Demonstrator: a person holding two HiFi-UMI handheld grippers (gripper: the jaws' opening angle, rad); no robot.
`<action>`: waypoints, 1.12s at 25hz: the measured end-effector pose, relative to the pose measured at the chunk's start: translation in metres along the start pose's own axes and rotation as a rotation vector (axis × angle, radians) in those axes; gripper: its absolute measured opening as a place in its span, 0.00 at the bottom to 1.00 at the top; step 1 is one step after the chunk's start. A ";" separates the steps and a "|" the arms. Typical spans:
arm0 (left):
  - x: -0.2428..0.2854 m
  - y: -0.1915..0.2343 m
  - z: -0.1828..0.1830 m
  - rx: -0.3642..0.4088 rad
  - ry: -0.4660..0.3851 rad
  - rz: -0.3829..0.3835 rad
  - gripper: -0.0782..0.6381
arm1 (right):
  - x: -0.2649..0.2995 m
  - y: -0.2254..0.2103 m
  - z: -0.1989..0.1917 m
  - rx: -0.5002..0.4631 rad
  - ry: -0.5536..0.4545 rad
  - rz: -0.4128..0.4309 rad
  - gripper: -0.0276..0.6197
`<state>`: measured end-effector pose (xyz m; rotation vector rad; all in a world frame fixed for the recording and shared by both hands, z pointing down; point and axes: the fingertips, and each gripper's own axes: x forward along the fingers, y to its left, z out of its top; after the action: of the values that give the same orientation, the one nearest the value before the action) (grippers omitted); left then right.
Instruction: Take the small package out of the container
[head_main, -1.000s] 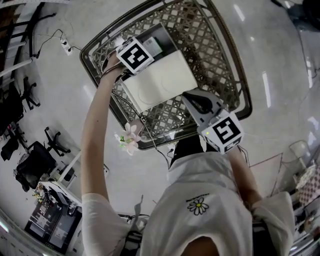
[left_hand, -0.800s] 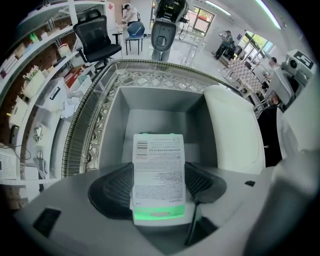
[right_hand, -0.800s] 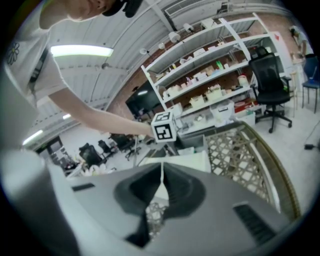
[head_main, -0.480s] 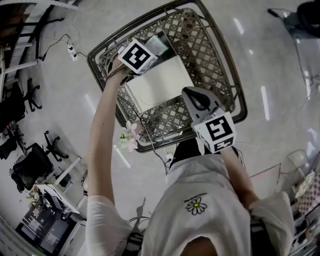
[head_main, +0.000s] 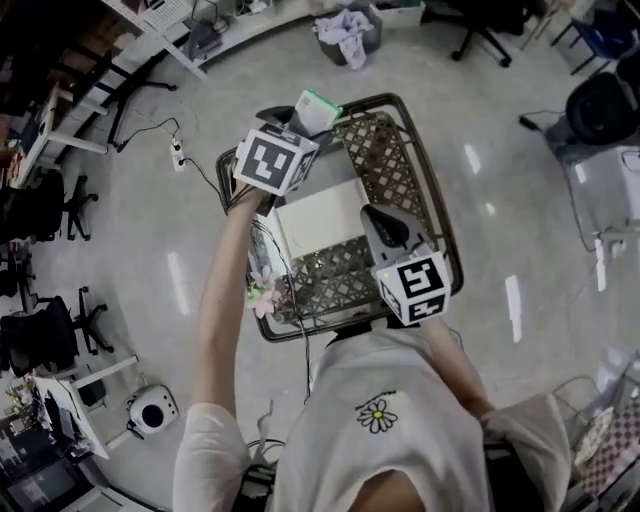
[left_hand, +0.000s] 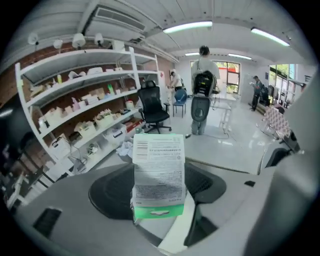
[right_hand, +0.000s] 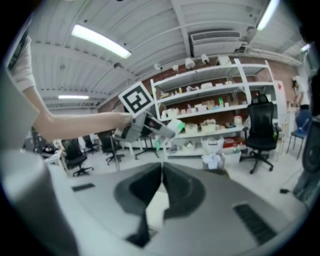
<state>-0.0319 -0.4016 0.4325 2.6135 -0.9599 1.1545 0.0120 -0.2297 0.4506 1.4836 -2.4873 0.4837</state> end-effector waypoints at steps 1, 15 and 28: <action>-0.017 -0.004 0.005 -0.035 -0.039 0.029 0.57 | -0.008 0.005 0.007 -0.023 -0.019 -0.004 0.09; -0.207 -0.037 -0.015 -0.452 -0.667 0.495 0.56 | -0.033 0.035 0.081 -0.206 -0.184 -0.046 0.09; -0.178 -0.078 -0.090 -0.549 -0.590 0.556 0.56 | -0.028 0.050 0.069 -0.290 -0.171 -0.063 0.09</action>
<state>-0.1311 -0.2195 0.3810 2.2872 -1.8717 0.0756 -0.0191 -0.2110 0.3686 1.5331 -2.4939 -0.0175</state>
